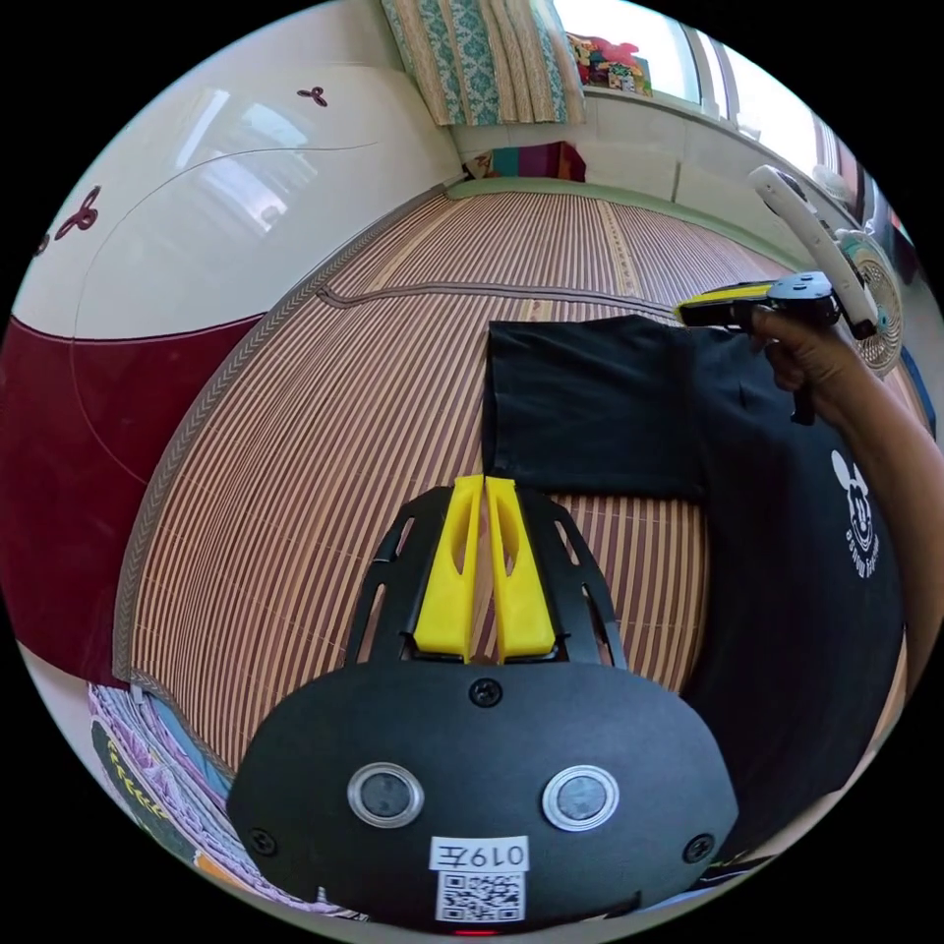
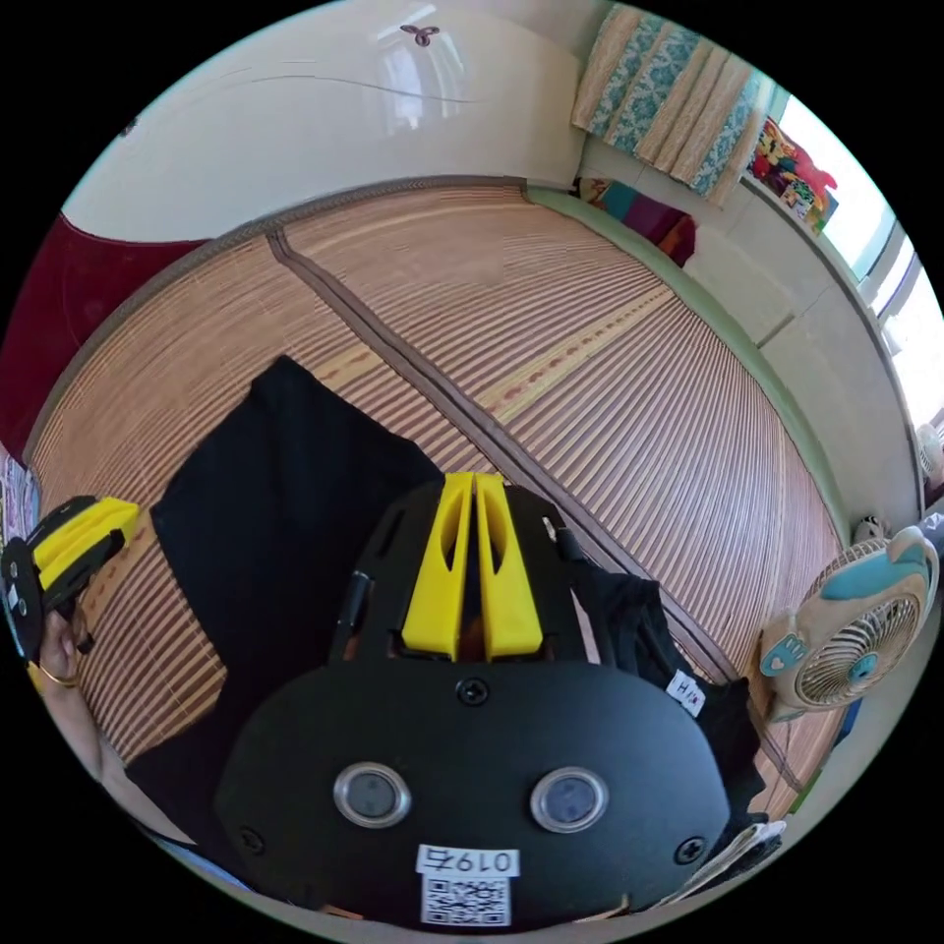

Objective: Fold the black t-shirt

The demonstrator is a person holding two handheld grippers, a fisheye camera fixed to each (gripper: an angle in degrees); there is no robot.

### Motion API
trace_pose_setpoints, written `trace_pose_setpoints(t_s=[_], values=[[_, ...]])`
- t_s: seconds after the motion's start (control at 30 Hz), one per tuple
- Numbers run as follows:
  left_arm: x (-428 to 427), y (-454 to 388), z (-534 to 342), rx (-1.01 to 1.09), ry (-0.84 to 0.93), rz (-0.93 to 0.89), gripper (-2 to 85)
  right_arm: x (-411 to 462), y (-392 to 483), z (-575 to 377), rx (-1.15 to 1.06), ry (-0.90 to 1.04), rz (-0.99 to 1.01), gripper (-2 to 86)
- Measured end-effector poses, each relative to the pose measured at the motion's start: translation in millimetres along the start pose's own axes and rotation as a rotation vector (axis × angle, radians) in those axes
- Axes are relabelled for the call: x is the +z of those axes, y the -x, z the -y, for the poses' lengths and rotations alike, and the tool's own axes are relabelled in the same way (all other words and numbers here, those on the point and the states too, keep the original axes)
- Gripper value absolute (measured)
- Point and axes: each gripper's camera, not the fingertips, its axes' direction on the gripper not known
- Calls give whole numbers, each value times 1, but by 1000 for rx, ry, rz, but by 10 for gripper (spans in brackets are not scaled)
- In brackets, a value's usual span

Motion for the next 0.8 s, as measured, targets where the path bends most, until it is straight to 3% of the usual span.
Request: trace_pose_setpoints(t_s=[0.23,0.33,0.6,0.8], values=[[-18,-37,-3,21,-83,-16,11,-119,-11,-111,-12,-168,34,-10],[-23,-60,-6,43,-108,-40,10,-162,-28,-186,42,-141,33,-10],[-27,-152,-19,192,-136,-199,9,-276,-70,-356,200,-66,-155,-10],[-31,-244,-42,379,-183,-252,9,-351,-156,-464,420,-52,-302,-8]])
